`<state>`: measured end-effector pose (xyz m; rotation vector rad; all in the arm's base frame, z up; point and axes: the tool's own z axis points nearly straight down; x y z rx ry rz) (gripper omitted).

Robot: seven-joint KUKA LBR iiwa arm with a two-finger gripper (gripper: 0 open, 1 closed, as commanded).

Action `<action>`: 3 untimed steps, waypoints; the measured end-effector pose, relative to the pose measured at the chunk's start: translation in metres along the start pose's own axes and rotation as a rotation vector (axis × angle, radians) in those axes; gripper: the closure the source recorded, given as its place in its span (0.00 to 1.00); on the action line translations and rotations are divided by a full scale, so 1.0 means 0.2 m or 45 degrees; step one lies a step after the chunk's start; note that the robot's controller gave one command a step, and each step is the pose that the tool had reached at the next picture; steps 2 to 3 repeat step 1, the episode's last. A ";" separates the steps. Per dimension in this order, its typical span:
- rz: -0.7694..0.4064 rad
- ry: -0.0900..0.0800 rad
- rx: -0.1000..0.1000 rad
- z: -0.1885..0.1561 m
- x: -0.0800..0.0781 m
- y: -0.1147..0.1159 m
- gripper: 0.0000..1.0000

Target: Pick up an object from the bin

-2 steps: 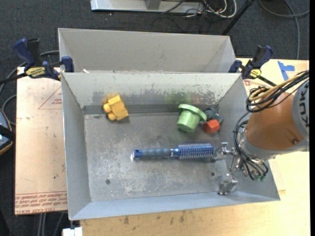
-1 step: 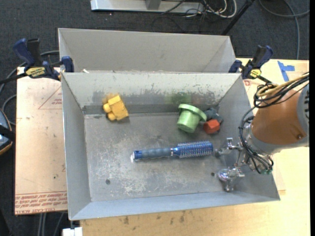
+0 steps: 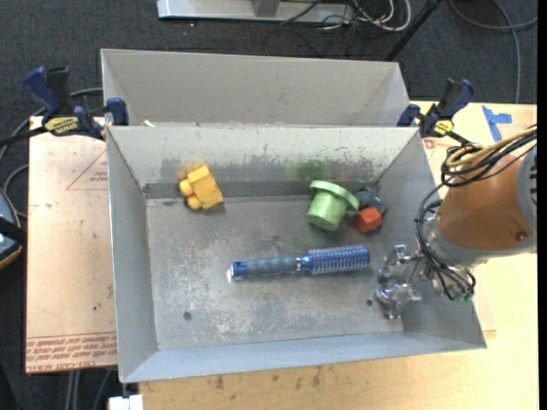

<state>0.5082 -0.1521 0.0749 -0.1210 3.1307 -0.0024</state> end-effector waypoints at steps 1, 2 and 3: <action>0.044 -0.004 0.002 -0.66 -0.09 -0.02 1.00; 0.044 -0.004 0.002 -0.66 -0.09 -0.02 1.00; 0.044 -0.004 0.002 -0.66 -0.09 -0.02 1.00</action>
Offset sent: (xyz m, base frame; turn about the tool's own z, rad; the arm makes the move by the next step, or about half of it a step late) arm 0.0145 -0.0022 0.1279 0.0346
